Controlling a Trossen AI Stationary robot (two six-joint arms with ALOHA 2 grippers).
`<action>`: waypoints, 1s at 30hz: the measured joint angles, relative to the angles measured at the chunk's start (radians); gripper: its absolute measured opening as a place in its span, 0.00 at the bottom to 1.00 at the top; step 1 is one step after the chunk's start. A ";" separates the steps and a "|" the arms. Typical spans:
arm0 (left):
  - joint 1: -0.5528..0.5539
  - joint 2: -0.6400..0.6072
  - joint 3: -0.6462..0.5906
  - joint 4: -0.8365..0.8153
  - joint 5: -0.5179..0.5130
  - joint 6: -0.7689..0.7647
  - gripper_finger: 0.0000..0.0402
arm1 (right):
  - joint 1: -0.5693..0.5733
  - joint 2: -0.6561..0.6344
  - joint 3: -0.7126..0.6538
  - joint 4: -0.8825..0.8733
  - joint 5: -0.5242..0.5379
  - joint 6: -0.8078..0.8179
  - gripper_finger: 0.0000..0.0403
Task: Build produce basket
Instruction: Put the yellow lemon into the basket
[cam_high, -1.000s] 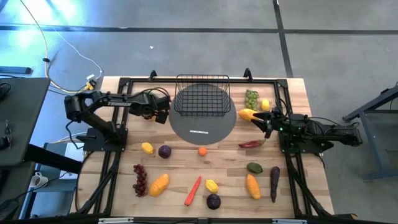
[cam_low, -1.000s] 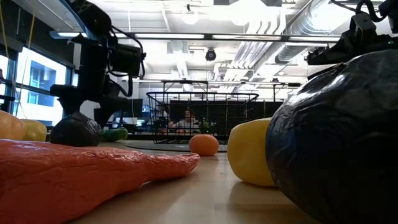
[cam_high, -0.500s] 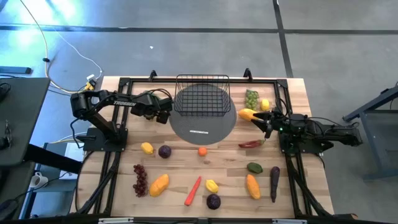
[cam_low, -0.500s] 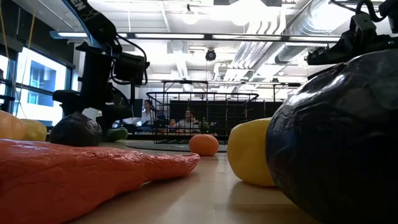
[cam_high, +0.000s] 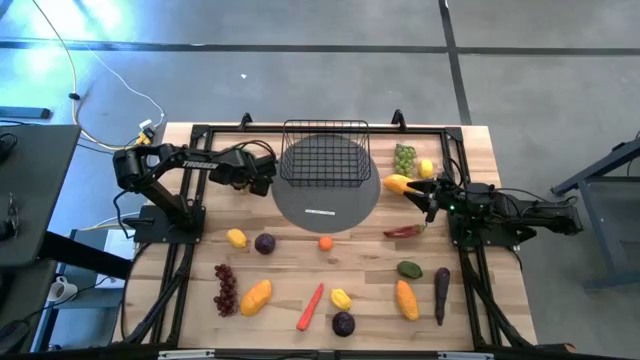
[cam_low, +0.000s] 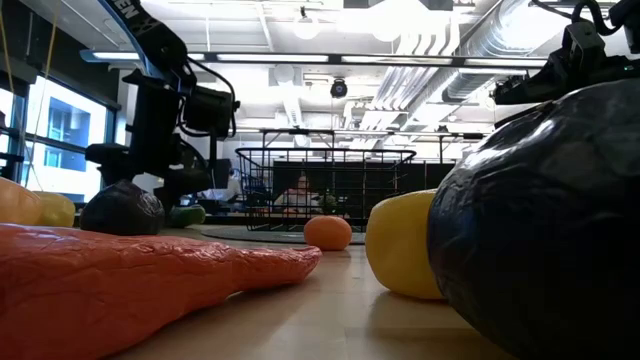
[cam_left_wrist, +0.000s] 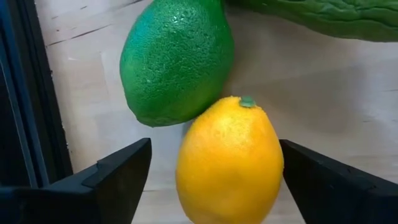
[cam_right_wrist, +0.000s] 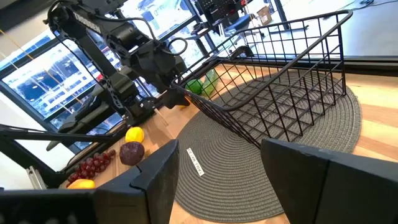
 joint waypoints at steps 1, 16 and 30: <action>0.000 0.000 0.000 0.000 0.003 0.000 0.79 | 0.000 0.000 0.000 0.000 0.000 0.000 0.52; 0.000 0.000 0.000 0.006 -0.003 0.046 0.53 | 0.000 0.000 0.000 0.000 0.000 0.000 0.52; -0.012 -0.086 0.000 0.002 0.047 0.125 0.52 | 0.000 0.000 0.000 0.000 0.000 0.000 0.52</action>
